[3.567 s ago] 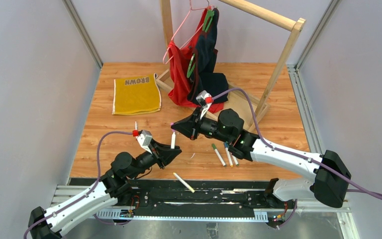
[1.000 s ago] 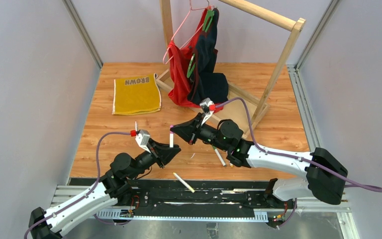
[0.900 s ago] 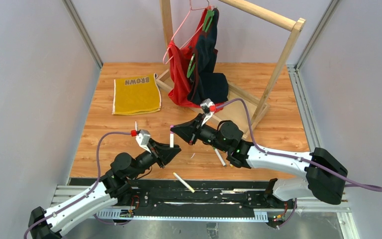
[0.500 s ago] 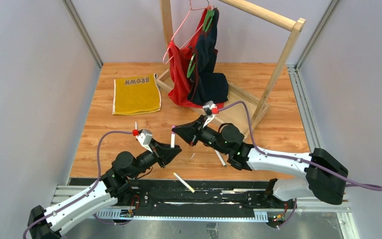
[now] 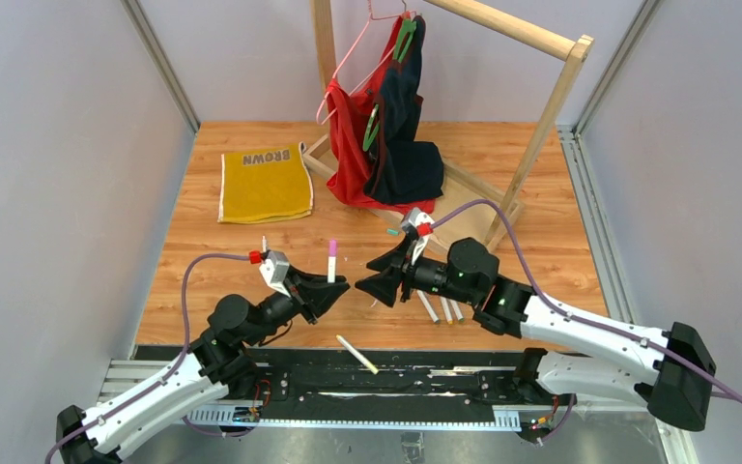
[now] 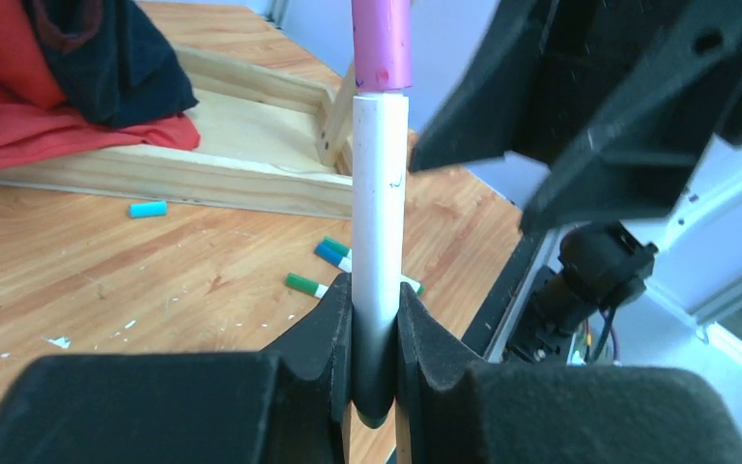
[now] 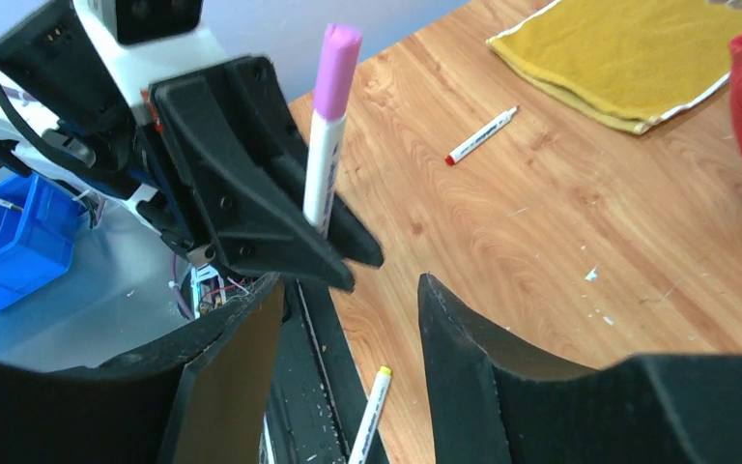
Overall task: Insert the pens into the pen caps
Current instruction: Insert the pen cap onto the pen, then press the pen cap onto the pen.
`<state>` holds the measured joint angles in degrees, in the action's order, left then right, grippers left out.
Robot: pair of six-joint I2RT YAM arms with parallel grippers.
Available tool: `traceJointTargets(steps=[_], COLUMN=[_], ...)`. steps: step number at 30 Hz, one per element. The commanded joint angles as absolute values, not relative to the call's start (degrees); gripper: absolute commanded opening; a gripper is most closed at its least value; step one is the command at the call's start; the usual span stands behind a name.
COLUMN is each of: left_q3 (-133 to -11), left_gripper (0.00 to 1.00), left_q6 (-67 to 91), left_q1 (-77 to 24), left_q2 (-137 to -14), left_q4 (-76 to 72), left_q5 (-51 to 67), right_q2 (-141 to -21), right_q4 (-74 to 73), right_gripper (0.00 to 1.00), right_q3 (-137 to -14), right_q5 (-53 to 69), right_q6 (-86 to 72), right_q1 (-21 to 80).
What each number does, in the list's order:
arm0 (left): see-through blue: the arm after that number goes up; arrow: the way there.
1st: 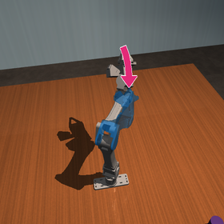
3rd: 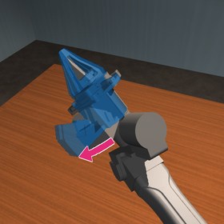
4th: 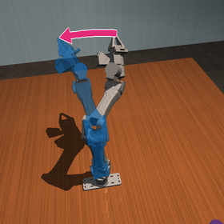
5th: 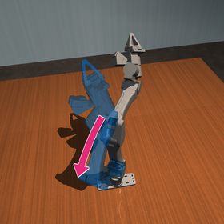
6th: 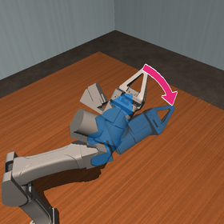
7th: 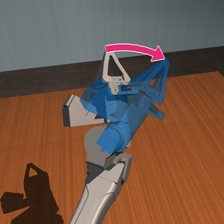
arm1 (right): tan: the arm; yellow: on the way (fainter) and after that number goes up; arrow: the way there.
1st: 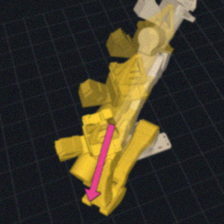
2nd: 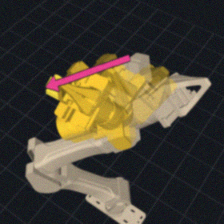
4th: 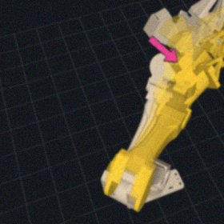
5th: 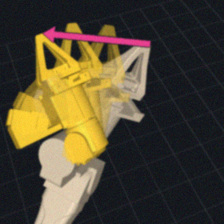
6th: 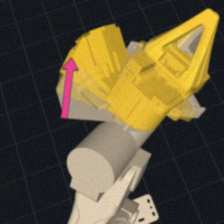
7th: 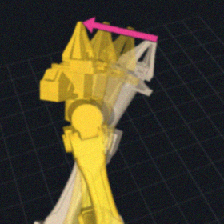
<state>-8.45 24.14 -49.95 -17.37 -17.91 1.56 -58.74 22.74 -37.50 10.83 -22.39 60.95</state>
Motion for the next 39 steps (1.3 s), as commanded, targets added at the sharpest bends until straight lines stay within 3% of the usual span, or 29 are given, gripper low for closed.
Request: traceJointTargets(steps=[1,8,21,29,34,39], left_q3=[-7.64,-6.72,-7.08,-7.12,-7.12,-7.45], left_gripper=[0.00,0.00,0.00,0.01,0.00,0.00], left_q6=[19.71,19.04,18.66,18.72,18.98,20.14], left_q1=[-49.83,-50.01,-50.60,-50.63,-50.63,-50.63], left_q2=[-17.90,-20.80,-22.94,-22.73,-22.44,-22.58], left_q4=[-19.24,-23.04,-24.26,-24.31,-24.28,-24.95], left_q5=[9.63,18.36,20.17,20.15,19.76,18.23], right_q2=[-56.32,-55.95,-63.64,-66.36,-67.63,-69.18], right_q4=[18.46,22.26,31.00,31.51,31.84,32.73], right_gripper=[0.54,0.54,0.52,0.36,0.16,0.03], right_q3=[-41.77,-43.61,-45.92,-45.24,-44.80,-43.84], right_q5=[22.47,27.98,35.99,35.95,35.95,36.70], right_q6=[-19.66,-22.43,-27.14,-27.61,-27.86,-28.29], right_q1=[55.85,50.93,51.11,51.59,51.89,52.63])
